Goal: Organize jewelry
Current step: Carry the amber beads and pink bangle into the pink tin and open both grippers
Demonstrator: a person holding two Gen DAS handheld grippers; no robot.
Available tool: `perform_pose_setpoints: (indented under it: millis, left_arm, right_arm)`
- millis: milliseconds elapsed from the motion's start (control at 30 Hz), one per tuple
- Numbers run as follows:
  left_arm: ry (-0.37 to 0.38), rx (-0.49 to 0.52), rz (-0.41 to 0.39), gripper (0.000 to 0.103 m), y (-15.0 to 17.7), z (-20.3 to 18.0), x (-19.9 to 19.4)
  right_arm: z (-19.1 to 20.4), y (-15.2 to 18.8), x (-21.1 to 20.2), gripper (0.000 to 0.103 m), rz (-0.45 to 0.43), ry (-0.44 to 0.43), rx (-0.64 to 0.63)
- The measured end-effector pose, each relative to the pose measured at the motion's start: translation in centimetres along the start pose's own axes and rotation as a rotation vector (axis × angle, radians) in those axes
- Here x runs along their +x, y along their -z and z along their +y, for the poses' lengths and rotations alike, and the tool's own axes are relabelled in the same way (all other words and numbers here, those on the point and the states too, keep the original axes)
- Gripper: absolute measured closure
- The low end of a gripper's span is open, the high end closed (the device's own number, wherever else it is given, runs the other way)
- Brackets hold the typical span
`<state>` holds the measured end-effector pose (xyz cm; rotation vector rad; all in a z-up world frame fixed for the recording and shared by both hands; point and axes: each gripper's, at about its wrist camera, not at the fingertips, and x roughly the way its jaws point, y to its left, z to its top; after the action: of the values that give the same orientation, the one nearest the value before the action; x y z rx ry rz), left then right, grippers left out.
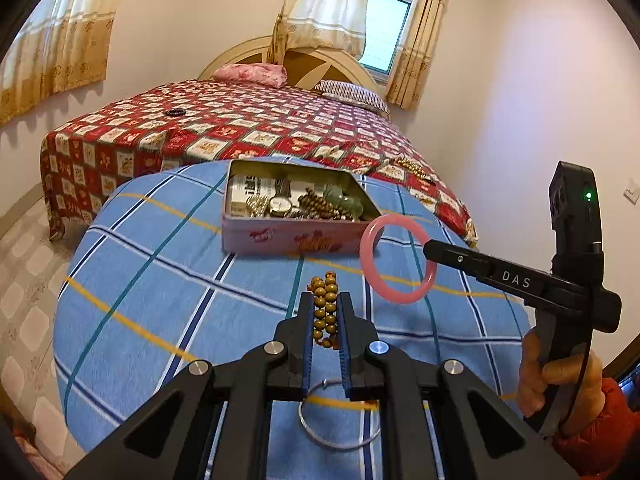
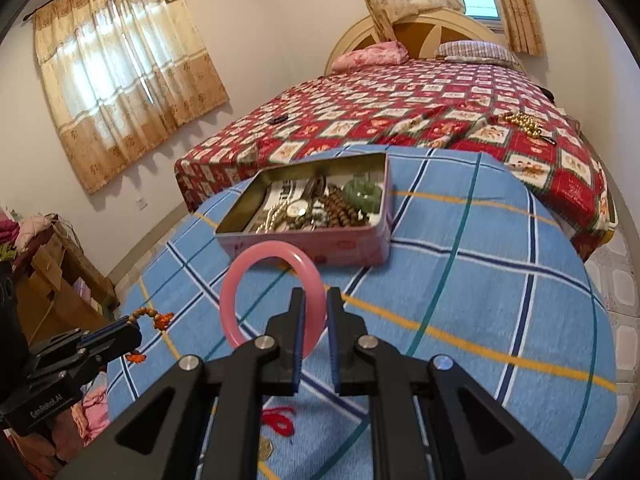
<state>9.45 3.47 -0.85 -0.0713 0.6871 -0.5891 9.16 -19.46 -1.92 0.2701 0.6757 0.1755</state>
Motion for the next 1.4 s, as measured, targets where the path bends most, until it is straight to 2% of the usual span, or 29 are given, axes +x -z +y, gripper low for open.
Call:
perform_pose_setpoints:
  millis: [167, 567, 1400]
  left_arm:
    - [0.008, 0.001, -0.003, 0.093, -0.7, -0.1, 0.8]
    - [-0.035, 0.008, 0.037, 0.093, -1.6, -0.1, 3.6]
    - [-0.009, -0.023, 0.048, 0.093, -1.5, 0.5, 4.8]
  right_arm:
    - [-1.1, -0.4, 0.4, 0.09, 0.002, 0.002, 0.033]
    - [-1.9, -1.2, 0.5, 0.09, -0.021, 0.011, 0.055]
    - [-2.4, -1.1, 1.0, 0.09, -0.009, 0.014, 0.073]
